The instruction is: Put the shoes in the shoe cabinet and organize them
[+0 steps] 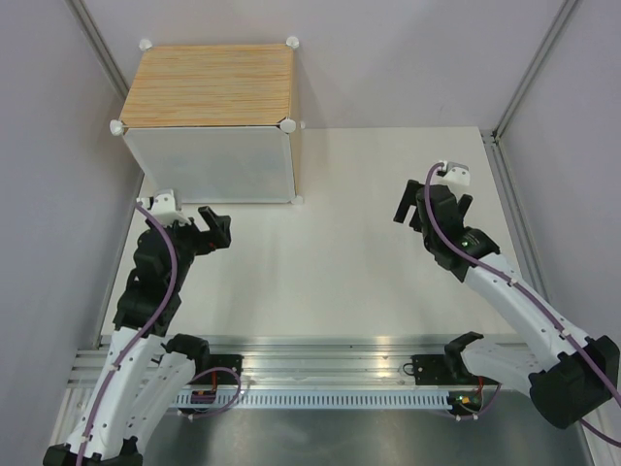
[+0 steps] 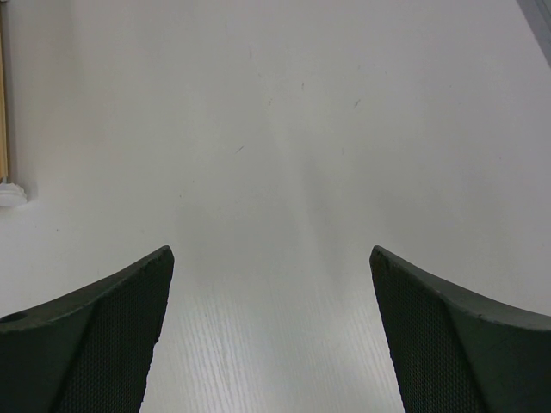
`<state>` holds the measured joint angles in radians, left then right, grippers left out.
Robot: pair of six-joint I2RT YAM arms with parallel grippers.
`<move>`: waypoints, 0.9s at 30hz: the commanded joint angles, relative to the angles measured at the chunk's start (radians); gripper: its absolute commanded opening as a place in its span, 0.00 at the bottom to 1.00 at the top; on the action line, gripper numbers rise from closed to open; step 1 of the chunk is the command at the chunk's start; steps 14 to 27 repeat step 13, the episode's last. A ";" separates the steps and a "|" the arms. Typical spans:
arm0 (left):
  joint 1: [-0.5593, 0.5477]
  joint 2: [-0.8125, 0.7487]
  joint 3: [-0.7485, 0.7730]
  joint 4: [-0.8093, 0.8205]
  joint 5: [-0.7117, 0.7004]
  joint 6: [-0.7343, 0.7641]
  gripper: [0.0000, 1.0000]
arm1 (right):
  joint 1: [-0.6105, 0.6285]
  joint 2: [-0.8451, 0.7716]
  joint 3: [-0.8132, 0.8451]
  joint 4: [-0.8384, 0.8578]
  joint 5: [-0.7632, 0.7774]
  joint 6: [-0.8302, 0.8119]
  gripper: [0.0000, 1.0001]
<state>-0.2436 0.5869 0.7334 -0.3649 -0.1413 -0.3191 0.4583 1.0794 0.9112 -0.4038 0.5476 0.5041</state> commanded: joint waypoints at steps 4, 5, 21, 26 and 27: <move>-0.002 0.008 0.020 0.012 -0.032 0.040 1.00 | 0.002 0.014 0.008 -0.003 0.017 0.021 0.98; 0.000 0.007 0.018 0.011 -0.035 0.040 0.99 | 0.003 0.014 0.008 -0.003 0.018 0.019 0.98; -0.002 0.025 0.020 0.007 -0.053 0.041 0.99 | 0.002 0.019 0.018 -0.017 0.002 0.007 0.98; -0.002 0.025 0.020 0.007 -0.053 0.041 0.99 | 0.002 0.019 0.018 -0.017 0.002 0.007 0.98; -0.002 0.025 0.020 0.007 -0.053 0.041 0.99 | 0.002 0.019 0.018 -0.017 0.002 0.007 0.98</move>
